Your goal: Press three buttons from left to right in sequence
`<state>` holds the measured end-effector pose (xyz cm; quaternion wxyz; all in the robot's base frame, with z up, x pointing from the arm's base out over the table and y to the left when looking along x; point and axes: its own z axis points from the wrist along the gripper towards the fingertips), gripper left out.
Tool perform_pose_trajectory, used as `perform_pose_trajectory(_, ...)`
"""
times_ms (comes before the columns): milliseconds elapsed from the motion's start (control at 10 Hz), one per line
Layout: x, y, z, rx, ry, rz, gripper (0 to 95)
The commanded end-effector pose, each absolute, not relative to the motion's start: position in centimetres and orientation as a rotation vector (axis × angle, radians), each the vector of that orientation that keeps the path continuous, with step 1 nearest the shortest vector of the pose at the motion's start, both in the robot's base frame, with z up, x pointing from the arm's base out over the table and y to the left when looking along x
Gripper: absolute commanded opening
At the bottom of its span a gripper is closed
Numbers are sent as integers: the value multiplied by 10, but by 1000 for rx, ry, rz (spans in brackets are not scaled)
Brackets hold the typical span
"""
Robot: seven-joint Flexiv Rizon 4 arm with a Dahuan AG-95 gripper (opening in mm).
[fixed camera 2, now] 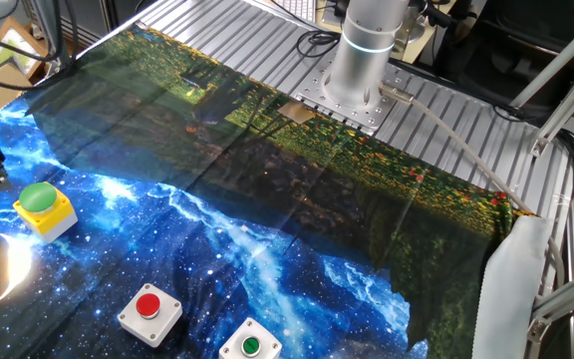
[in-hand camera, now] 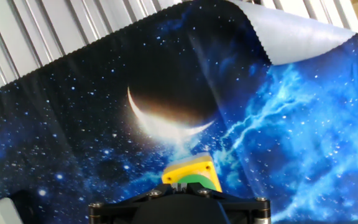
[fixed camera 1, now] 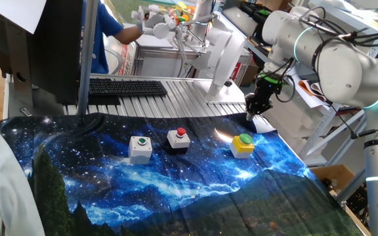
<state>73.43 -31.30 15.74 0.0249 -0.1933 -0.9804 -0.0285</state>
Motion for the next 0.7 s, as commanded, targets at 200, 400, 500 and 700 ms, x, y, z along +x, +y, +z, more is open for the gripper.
perform_pose_trajectory(200,717,-311,151,-618,-3041,-89,0)
perform_pose_trajectory(400,707,-312,150,-610,-3043,-83,0)
perform_pose_trajectory(500,705,-313,151,-608,-3039,-86,0)
perform_pose_trajectory(700,706,-315,150,-599,-3041,-84,0)
